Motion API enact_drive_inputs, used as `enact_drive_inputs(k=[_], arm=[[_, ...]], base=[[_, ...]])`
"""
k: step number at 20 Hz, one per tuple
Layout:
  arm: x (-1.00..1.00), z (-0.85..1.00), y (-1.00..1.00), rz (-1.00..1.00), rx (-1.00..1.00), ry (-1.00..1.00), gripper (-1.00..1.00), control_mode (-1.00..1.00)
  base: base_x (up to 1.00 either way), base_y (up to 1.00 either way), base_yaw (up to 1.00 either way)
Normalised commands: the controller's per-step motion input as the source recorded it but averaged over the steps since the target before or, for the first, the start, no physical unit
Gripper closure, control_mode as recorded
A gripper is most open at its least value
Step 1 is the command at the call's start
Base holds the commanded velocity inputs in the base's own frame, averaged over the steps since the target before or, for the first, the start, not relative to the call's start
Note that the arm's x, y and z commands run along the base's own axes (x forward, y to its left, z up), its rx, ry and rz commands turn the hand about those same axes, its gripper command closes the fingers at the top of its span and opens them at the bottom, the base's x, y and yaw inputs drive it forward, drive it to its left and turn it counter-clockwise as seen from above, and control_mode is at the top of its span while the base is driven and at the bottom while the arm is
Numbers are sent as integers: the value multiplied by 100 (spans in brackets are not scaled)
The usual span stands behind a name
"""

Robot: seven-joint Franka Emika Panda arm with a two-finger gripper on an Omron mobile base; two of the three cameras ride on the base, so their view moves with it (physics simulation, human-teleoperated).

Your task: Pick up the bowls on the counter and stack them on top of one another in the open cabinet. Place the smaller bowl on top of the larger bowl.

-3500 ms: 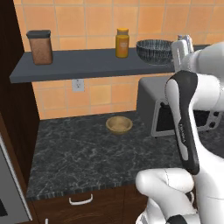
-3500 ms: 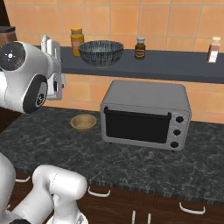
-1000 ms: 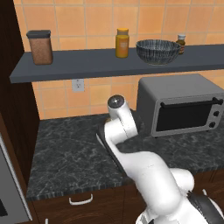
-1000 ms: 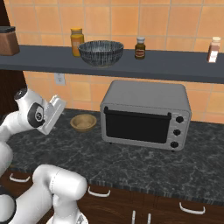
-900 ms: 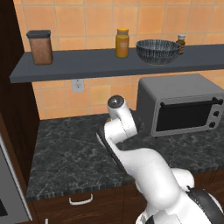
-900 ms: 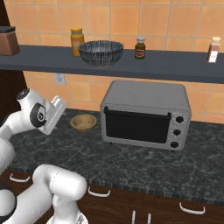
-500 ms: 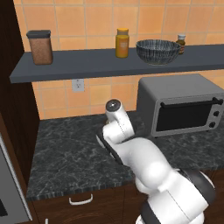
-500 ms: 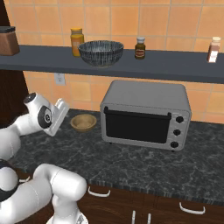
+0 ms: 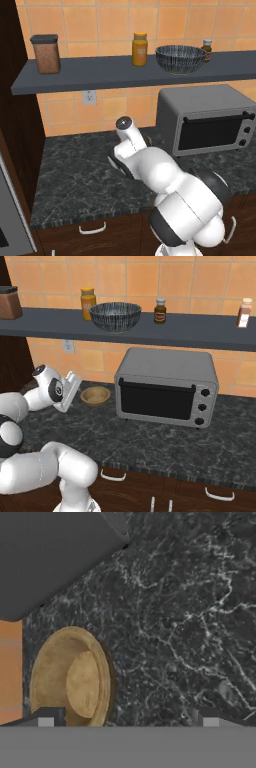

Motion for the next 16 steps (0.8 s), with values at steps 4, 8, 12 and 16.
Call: enact_drive_inputs(k=[4,8,12,16], arm=[[42,-33,23,-10,0,0,-100,-100],[38,-31,5,-7,0,0,-100,-100],[34,-42,6,-3,0,3,-100,-100],[44,-46,17,-4,0,1,-100,-100]], base=[[0,0,0],[0,0,0],[0,0,0],[0,0,0]])
